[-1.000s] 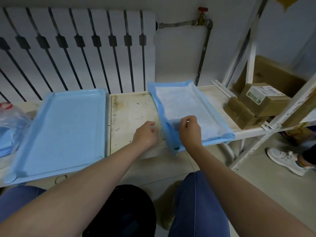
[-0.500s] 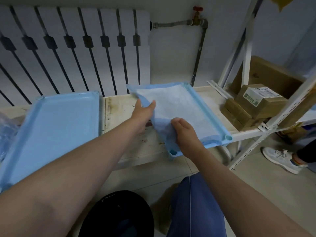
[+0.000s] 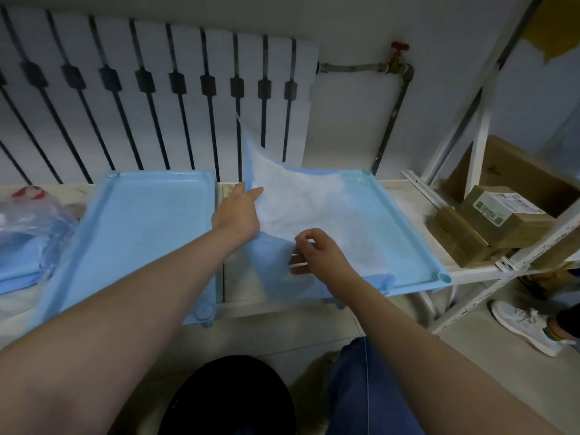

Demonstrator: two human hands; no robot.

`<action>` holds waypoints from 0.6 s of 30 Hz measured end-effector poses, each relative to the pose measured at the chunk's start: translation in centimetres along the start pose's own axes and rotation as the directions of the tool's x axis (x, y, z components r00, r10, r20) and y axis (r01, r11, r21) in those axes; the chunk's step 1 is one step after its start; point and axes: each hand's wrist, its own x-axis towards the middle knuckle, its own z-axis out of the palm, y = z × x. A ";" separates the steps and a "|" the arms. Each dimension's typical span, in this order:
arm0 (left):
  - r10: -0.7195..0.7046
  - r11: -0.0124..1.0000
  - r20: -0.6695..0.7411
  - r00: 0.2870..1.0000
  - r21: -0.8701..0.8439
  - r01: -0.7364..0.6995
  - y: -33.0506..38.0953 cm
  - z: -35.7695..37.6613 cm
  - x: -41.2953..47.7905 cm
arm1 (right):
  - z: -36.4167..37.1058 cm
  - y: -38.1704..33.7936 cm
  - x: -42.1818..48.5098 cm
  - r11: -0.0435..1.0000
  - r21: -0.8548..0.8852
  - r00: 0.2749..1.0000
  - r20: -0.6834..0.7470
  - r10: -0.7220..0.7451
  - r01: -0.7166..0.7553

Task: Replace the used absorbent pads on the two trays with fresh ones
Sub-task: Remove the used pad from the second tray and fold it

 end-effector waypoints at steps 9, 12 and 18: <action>-0.251 0.968 -0.059 0.966 -0.038 0.249 -10.8 -5.9 -0.8 | 7.9 -0.6 0.8 0.945 -0.308 0.993 0.087 -0.081 0.104; -0.344 0.939 -0.049 0.938 -0.023 0.343 -13.8 -6.0 -1.6 | 8.8 -0.1 1.4 0.873 -0.469 0.991 0.072 -0.116 0.136; -0.481 0.875 0.071 0.874 -0.028 0.484 -16.8 -4.3 -3.2 | 7.8 0.8 1.7 0.768 -0.636 0.993 -0.034 -0.116 0.068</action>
